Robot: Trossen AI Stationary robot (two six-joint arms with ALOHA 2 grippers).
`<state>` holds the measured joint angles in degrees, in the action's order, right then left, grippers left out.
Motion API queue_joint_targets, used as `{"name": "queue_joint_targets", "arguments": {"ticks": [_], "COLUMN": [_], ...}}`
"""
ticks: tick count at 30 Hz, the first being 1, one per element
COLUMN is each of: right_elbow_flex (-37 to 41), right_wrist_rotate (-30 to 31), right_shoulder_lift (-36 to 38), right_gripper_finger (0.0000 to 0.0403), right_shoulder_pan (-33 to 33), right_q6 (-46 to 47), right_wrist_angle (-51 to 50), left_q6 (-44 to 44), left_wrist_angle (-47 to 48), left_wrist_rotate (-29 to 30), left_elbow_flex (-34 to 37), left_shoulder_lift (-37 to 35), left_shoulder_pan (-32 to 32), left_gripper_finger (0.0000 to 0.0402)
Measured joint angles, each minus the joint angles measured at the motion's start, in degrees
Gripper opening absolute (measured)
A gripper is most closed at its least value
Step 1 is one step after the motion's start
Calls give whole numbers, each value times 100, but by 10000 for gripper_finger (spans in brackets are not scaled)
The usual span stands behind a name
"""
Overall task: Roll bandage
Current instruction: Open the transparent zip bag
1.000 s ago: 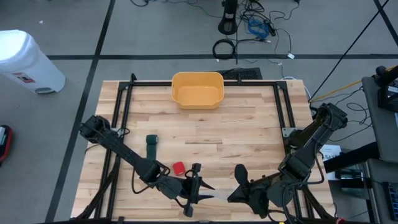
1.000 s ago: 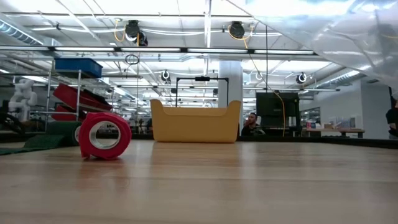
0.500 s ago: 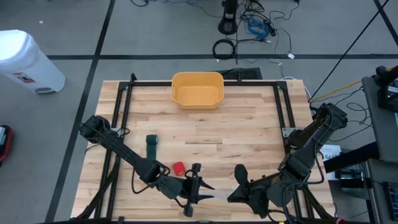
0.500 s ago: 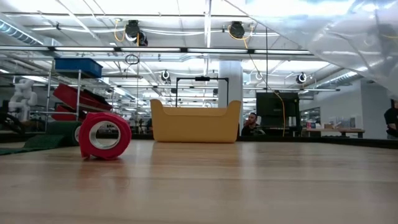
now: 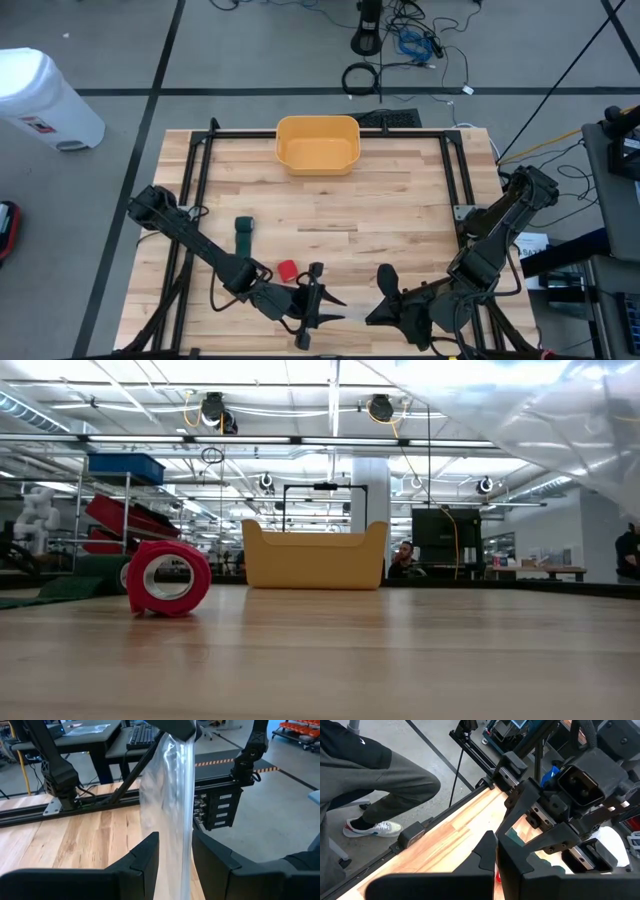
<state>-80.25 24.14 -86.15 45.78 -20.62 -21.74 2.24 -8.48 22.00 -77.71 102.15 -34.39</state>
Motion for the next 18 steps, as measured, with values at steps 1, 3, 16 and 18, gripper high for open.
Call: {"name": "queue_joint_targets", "arguments": {"ticks": [1, 3, 16, 18], "right_elbow_flex": [0, 0, 0, 0], "right_wrist_rotate": [0, 0, -2, -2], "right_shoulder_lift": [0, 0, 0, 0], "right_gripper_finger": [0, 0, 0, 0], "right_shoulder_pan": [0, 2, 1, 2], "right_q6": [0, 0, 22, 22], "right_wrist_angle": [0, 0, -4, -4], "left_q6": [0, -2, -10, -10], "left_wrist_angle": [5, 2, 16, 26], "left_wrist_rotate": [0, 0, 22, 99], "left_elbow_flex": [0, 0, 4, 4], "left_shoulder_lift": [0, 0, -90, -122], "left_shoulder_pan": [0, 0, -62, -70], "left_gripper_finger": [122, 122, 122, 122]}}
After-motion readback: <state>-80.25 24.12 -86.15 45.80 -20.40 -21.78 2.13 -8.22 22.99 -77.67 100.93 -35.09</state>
